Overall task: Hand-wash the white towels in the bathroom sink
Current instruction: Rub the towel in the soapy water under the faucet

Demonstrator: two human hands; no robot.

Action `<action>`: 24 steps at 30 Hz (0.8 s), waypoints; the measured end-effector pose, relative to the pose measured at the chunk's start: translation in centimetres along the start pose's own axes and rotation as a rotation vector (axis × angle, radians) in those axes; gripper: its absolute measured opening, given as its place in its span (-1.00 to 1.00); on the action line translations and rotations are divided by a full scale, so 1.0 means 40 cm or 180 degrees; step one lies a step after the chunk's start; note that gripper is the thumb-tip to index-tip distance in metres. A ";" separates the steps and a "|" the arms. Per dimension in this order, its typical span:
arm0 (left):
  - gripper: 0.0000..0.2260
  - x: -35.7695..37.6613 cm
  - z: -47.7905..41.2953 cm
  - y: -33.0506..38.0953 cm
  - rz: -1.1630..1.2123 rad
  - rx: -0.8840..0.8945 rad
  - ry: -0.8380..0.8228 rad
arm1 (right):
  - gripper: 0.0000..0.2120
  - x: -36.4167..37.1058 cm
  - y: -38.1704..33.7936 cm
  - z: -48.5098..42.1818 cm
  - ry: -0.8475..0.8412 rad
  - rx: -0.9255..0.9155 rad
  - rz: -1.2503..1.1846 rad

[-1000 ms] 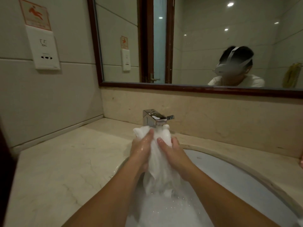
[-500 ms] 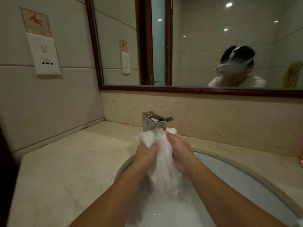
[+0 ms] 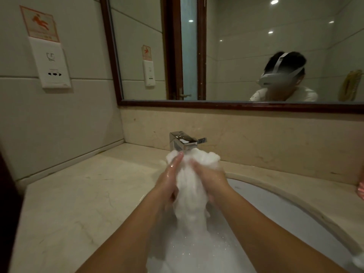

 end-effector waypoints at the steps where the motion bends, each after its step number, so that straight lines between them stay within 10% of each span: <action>1: -0.16 0.007 0.002 -0.008 -0.0255 0.0048 0.0033 | -0.60 0.003 0.006 0.003 -0.0017 0.0058 -0.0227; 4: -0.19 0.009 -0.003 -0.019 -0.0609 0.0206 0.0187 | -0.42 0.009 0.013 0.003 -0.0158 0.0054 -0.0645; 8: -0.40 -0.031 0.000 0.007 -0.0529 0.0137 0.0876 | -0.73 -0.021 -0.036 0.008 -0.0212 -0.0504 -0.0016; 13: -0.42 -0.055 -0.035 -0.004 0.0171 0.0039 0.1017 | -0.22 0.044 0.085 0.036 -0.0824 0.0430 -0.0296; 24: -0.17 0.034 -0.005 -0.059 0.0530 -0.0175 0.0402 | -0.56 0.018 0.057 0.026 -0.0204 0.0453 -0.1079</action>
Point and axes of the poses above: each hand's wrist, its own z-axis away from the middle knuckle, its own x-axis out of the palm, y = z × x, the point moved 9 cm from there along -z, towards the middle knuckle, and after that the axes turned 5 degrees about -x, right-handed, at the moved point
